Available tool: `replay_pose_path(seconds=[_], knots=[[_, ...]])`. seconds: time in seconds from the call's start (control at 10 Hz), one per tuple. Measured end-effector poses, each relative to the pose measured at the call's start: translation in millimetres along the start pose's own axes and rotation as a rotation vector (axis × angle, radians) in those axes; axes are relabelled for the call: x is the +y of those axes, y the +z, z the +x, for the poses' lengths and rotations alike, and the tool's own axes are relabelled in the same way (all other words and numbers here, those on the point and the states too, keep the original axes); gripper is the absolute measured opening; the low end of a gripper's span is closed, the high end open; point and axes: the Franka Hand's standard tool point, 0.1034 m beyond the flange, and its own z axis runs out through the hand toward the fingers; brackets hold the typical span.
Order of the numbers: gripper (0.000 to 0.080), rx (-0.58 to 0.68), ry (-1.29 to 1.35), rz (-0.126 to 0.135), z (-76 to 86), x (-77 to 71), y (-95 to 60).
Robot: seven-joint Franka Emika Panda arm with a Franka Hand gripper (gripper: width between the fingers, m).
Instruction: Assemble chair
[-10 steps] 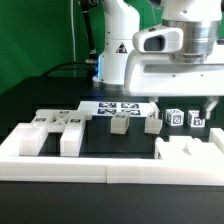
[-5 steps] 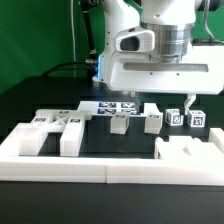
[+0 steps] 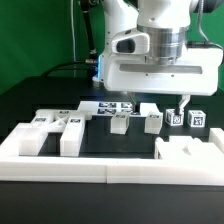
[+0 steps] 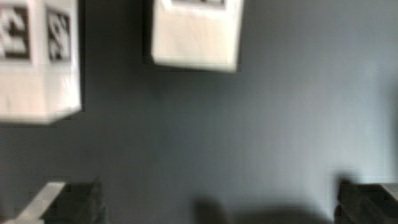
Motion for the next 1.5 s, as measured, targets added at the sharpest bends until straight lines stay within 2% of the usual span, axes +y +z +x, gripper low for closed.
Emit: replay_pose_path(seconds=[0.1,0.3,0.5,0.6,0.8,1.0,1.2,1.5], knots=[[0.0648,-0.022,0.000,-0.003,-7.2,1.7,5.3],[0.0648,-0.030,-0.003,-0.003,-5.3,0.7,3.8],[0.0648,-0.121,-0.012,-0.012,-10.8,2.6,4.7],[0.0648,-0.166,-0.041,-0.013,-7.6,3.1,3.9],[0.0648,-0.335,-0.080,-0.015,-5.0,7.3,8.5],[0.0648,-0.486,-0.080,-0.025,-13.5,7.9,9.0],[0.0648,-0.650,-0.083,-0.037,-13.4,5.3,11.5],[0.0648,-0.804,-0.087,-0.052,-16.7,3.5,20.3]])
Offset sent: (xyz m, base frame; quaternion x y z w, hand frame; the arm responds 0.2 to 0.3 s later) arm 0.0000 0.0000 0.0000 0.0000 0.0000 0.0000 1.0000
